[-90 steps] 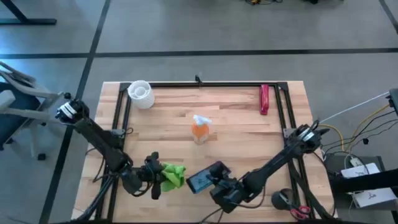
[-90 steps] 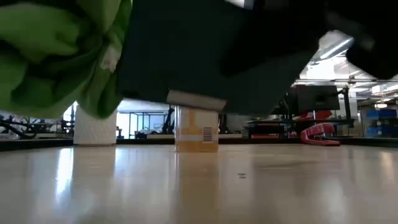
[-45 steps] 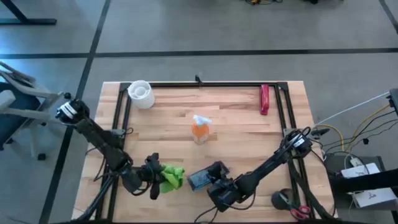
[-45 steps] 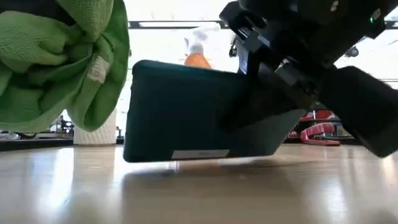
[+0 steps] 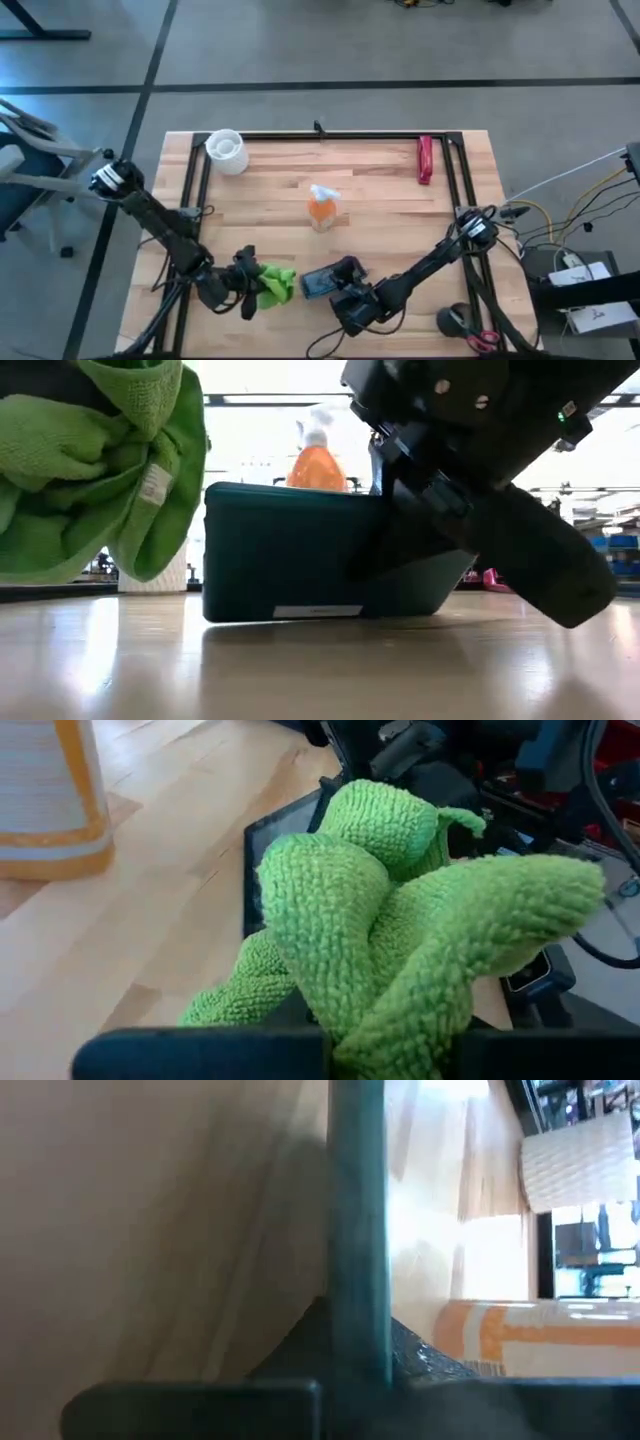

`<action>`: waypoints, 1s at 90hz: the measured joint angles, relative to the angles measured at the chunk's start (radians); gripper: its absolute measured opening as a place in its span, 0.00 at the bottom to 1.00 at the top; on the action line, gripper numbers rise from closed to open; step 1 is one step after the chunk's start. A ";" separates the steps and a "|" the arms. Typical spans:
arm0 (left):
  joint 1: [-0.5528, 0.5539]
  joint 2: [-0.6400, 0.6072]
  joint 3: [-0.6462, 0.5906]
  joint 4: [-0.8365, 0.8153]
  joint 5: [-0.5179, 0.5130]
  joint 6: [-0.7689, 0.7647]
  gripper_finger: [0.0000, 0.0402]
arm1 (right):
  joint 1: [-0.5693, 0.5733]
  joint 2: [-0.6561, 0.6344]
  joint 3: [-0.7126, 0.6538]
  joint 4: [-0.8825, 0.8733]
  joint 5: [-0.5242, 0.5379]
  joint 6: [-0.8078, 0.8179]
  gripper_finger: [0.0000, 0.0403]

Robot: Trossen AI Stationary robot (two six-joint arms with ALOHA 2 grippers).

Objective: Apply microfiber cloth
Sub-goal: Wipe the blue tablet with the green microfiber cloth

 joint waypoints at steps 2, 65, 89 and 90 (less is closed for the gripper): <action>0.000 0.000 0.000 0.000 0.000 0.000 0.02 | 0.000 0.000 0.000 0.000 -0.001 0.008 0.03; 0.000 0.001 -0.001 0.000 -0.002 0.003 0.02 | -0.009 0.003 0.020 0.016 -0.069 0.172 0.39; 0.000 0.001 -0.001 -0.001 -0.002 0.004 0.02 | -0.009 0.002 0.032 0.016 -0.071 0.215 0.45; 0.000 0.001 -0.001 -0.001 -0.002 0.004 0.02 | -0.009 0.002 0.034 0.016 -0.071 0.215 0.45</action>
